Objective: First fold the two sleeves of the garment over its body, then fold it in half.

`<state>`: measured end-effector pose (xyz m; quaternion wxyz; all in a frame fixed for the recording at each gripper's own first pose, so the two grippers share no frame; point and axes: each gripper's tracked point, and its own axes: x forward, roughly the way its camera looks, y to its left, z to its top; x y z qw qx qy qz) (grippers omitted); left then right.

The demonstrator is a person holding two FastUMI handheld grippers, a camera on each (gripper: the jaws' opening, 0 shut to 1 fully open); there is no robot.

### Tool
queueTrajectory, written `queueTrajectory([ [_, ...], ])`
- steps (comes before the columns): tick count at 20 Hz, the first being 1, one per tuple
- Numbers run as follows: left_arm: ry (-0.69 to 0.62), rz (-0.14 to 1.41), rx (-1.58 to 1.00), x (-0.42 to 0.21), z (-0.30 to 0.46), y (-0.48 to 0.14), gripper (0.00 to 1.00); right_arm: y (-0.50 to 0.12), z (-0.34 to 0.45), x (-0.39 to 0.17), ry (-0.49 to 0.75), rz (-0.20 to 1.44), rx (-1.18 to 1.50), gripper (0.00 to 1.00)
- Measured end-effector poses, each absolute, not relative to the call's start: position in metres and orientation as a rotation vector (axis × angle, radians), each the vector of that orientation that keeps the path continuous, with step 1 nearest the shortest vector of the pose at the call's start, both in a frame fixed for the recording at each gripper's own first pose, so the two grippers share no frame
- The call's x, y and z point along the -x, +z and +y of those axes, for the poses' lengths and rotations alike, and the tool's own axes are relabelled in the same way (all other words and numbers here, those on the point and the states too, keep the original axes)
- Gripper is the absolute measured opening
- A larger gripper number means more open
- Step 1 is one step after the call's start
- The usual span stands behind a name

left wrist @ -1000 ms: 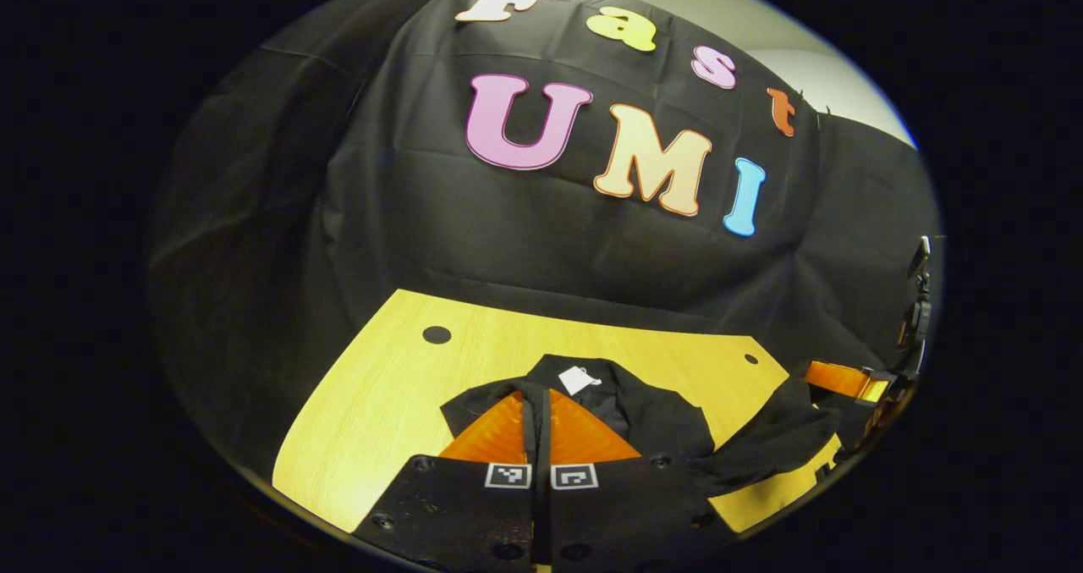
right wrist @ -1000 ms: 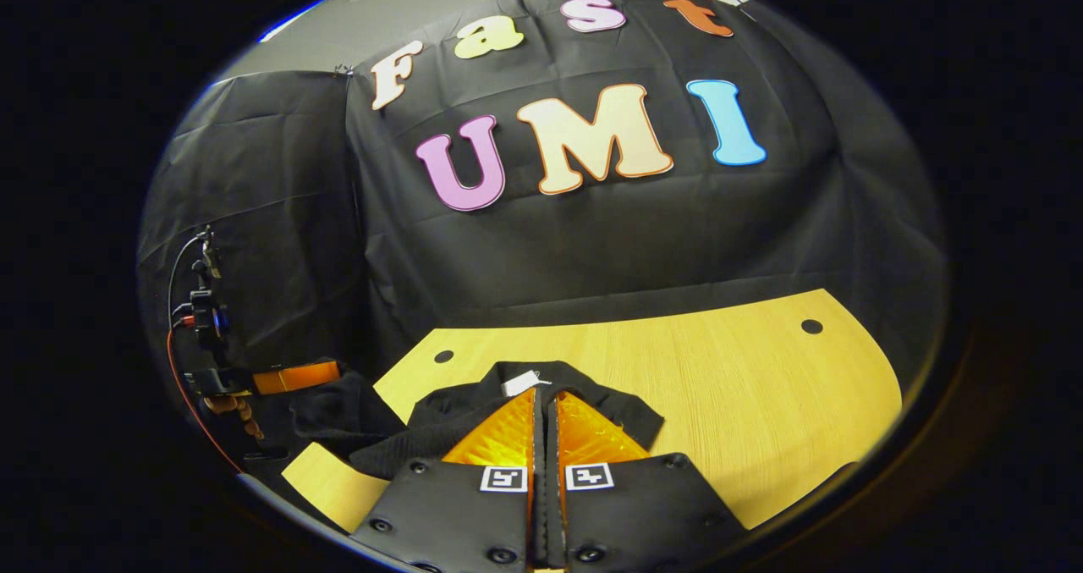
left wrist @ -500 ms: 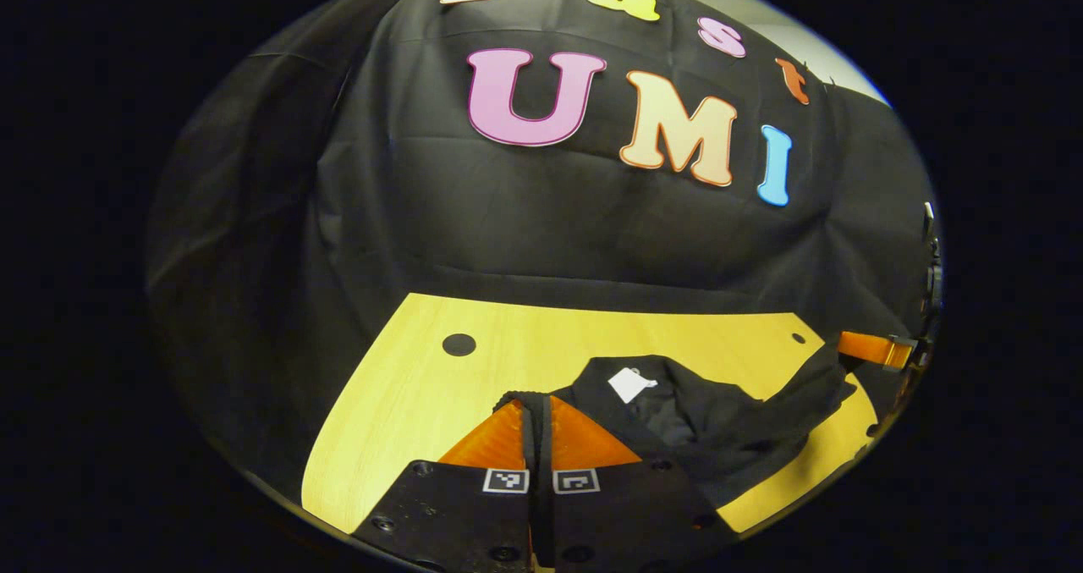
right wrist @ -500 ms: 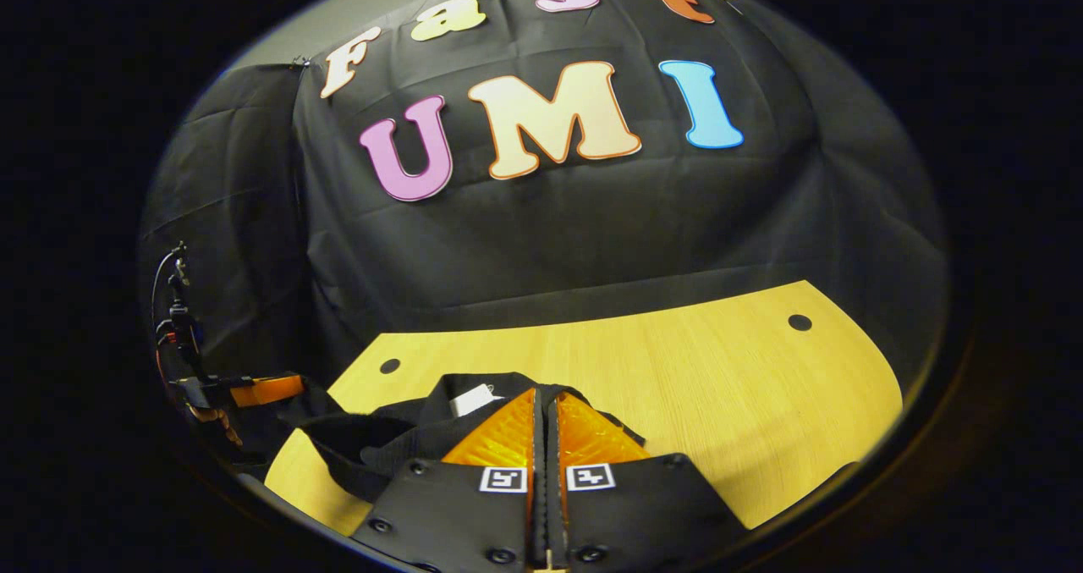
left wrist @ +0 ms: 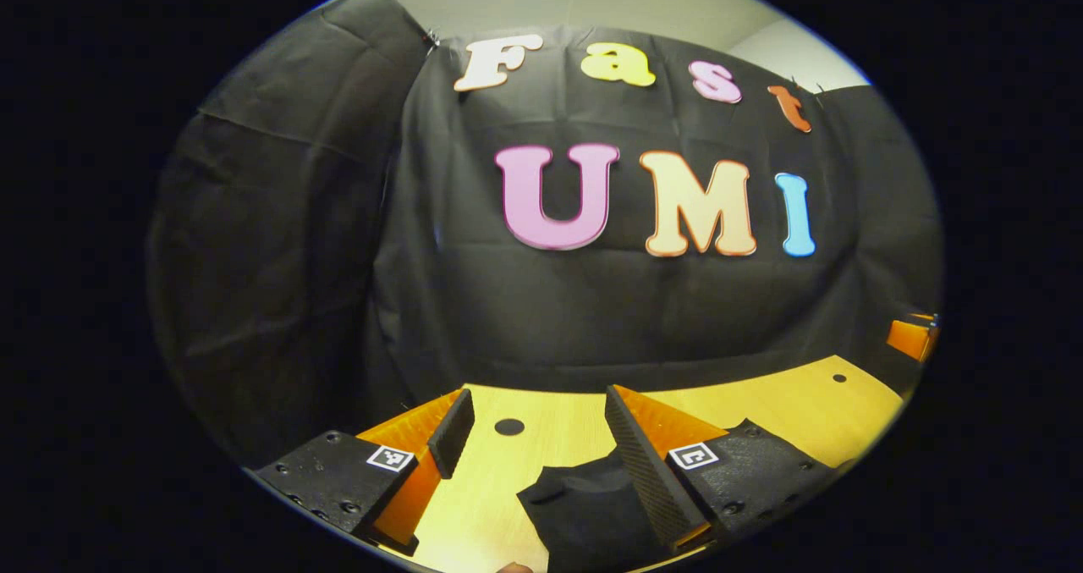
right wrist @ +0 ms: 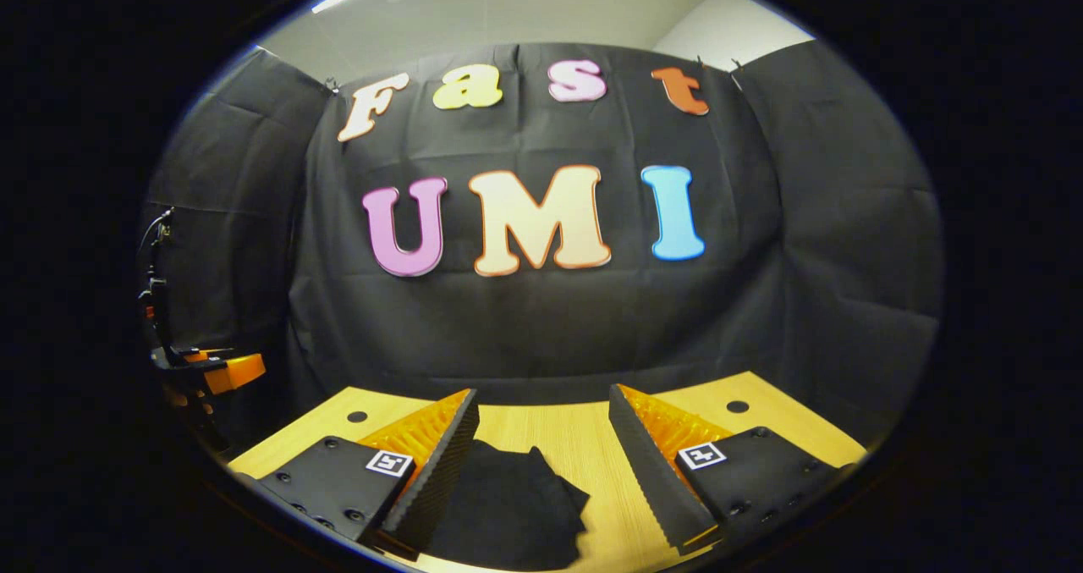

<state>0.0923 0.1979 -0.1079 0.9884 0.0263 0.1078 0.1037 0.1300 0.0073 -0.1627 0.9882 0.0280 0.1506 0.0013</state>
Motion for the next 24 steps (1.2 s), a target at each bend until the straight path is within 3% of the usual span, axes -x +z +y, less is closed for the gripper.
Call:
queueTrajectory([
  [4, 0.222, 0.153, -0.086, -0.048, 0.184, -0.070, 0.93, -0.137, 0.001, -0.087, 0.023, 0.239, -0.062, 1.00],
  [5, 0.230, 0.137, -0.090, -0.036, 0.181, -0.060, 0.93, -0.131, 0.000, -0.075, 0.028, 0.227, -0.068, 0.94],
  [7, 0.238, 0.101, -0.101, -0.011, 0.175, -0.043, 0.93, -0.121, 0.001, -0.049, 0.041, 0.206, -0.079, 0.97],
  [8, 0.243, 0.093, -0.112, 0.003, 0.172, -0.037, 0.93, -0.118, 0.002, -0.035, 0.050, 0.198, -0.083, 0.94],
  [9, 0.248, 0.084, -0.121, 0.016, 0.169, -0.030, 0.93, -0.115, 0.003, -0.022, 0.060, 0.193, -0.083, 1.00],
  [15, 0.237, 0.061, -0.089, 0.079, 0.147, -0.006, 0.92, -0.092, 0.009, 0.055, 0.100, 0.165, -0.085, 0.94],
  [24, 0.200, 0.006, -0.100, 0.108, 0.116, 0.029, 0.92, -0.061, 0.001, 0.108, 0.095, 0.089, -0.079, 0.95],
])
